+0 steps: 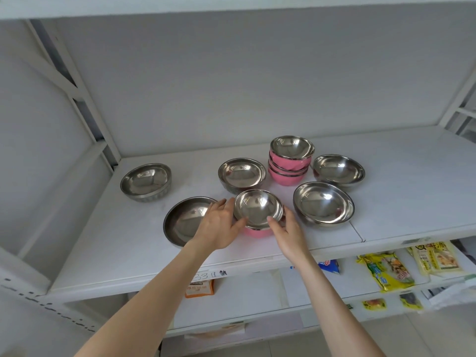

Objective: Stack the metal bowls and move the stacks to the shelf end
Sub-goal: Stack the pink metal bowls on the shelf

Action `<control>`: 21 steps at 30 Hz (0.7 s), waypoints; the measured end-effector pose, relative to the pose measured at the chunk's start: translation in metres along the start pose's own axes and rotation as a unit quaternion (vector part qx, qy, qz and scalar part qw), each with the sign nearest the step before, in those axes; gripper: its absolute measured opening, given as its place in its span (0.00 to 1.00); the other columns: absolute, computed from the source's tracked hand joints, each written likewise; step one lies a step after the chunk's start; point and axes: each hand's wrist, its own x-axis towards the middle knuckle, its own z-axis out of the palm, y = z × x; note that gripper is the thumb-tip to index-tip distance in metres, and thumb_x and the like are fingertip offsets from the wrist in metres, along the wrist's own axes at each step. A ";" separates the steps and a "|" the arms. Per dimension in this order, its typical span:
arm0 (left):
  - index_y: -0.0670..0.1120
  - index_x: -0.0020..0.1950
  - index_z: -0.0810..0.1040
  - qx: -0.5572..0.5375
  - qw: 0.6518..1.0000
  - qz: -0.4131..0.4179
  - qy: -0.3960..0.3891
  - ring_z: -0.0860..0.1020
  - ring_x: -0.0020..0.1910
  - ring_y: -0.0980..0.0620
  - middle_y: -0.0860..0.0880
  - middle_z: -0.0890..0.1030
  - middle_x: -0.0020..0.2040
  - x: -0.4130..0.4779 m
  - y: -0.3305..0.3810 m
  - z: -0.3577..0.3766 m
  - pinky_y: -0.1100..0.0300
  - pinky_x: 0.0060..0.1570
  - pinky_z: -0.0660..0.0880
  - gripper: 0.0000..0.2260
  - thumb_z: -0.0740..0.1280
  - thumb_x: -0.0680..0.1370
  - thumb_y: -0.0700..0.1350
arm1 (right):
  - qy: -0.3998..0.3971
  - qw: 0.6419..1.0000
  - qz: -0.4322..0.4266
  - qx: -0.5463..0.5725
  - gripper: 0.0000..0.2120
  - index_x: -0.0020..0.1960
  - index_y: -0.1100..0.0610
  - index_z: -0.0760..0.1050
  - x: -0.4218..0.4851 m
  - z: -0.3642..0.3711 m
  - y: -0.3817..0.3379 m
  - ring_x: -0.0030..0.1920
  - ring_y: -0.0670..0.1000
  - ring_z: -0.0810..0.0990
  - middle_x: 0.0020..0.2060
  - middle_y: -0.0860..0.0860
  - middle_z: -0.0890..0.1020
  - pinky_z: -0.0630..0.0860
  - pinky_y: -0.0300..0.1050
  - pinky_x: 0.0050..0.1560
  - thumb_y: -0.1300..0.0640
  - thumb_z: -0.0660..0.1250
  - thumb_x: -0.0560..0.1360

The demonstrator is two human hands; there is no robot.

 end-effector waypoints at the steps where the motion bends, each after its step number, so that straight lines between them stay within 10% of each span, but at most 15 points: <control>1: 0.38 0.75 0.61 -0.012 1.000 -0.001 0.002 0.60 0.76 0.41 0.37 0.73 0.70 -0.001 0.000 0.000 0.54 0.73 0.53 0.29 0.61 0.81 0.55 | 0.006 1.000 0.002 0.002 0.16 0.64 0.53 0.71 0.000 0.001 0.000 0.49 0.43 0.79 0.50 0.43 0.81 0.74 0.42 0.52 0.53 0.65 0.77; 21: 0.48 0.77 0.61 -0.246 0.966 0.023 0.073 0.75 0.65 0.48 0.45 0.72 0.71 0.000 0.045 -0.018 0.54 0.66 0.71 0.28 0.66 0.79 0.52 | 0.022 0.999 -0.040 0.013 0.23 0.69 0.51 0.68 0.013 -0.053 -0.033 0.57 0.48 0.78 0.56 0.42 0.79 0.76 0.56 0.60 0.51 0.66 0.76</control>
